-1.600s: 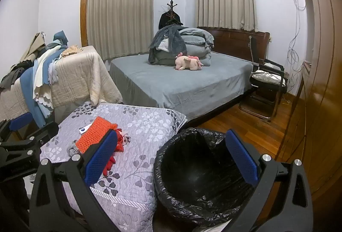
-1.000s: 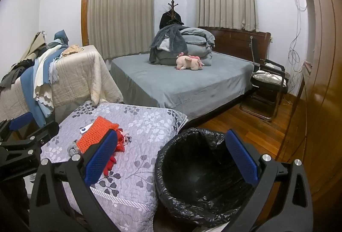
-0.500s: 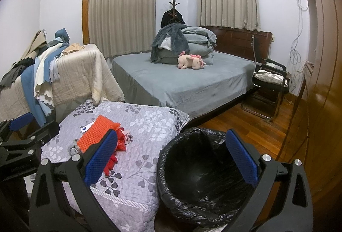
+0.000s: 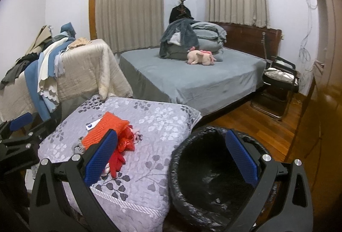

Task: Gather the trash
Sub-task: 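Reach both tools toward the items on the grey bedspread, then close the right gripper on the orange mesh pad and lift it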

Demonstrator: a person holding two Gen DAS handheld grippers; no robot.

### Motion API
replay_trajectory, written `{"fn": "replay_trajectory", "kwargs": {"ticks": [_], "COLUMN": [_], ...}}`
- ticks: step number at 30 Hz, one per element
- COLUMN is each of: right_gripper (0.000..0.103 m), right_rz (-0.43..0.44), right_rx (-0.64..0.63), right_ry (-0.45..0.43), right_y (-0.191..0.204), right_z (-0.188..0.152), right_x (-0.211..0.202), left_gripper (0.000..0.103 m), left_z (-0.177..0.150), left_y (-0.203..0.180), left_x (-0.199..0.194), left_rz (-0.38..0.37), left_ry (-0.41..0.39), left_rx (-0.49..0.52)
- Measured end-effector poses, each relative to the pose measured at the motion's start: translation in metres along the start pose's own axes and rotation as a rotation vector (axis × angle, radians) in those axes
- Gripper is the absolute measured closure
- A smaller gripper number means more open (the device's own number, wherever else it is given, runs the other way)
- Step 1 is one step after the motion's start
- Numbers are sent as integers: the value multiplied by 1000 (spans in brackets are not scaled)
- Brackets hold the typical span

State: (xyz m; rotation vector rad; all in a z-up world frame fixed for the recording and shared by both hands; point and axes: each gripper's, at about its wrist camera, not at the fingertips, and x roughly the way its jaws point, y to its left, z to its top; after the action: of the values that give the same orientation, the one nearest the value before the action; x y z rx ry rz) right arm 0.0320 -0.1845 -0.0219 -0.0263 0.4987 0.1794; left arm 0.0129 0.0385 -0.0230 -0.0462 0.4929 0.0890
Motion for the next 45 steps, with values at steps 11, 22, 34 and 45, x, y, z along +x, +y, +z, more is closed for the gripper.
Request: {"fn": "replay_trajectory", "kwargs": {"ticks": [11, 22, 34, 45], "right_gripper": [5, 21, 43, 93], "right_rz": [96, 161, 231, 327], "right_rx": [-34, -104, -135, -156], "right_ry": [53, 174, 297, 300], "right_y": [51, 114, 145, 153], "right_z": [-2, -21, -40, -40], "right_x": [80, 162, 213, 210], "left_gripper": [6, 6, 6, 6], "left_z": [-17, -27, -35, -36], "left_y": [71, 114, 137, 136], "left_x": [46, 85, 115, 121], "left_rz": [150, 195, 211, 203], "left_ry": [16, 47, 100, 118], "left_rx": [-21, -52, -67, -61]}}
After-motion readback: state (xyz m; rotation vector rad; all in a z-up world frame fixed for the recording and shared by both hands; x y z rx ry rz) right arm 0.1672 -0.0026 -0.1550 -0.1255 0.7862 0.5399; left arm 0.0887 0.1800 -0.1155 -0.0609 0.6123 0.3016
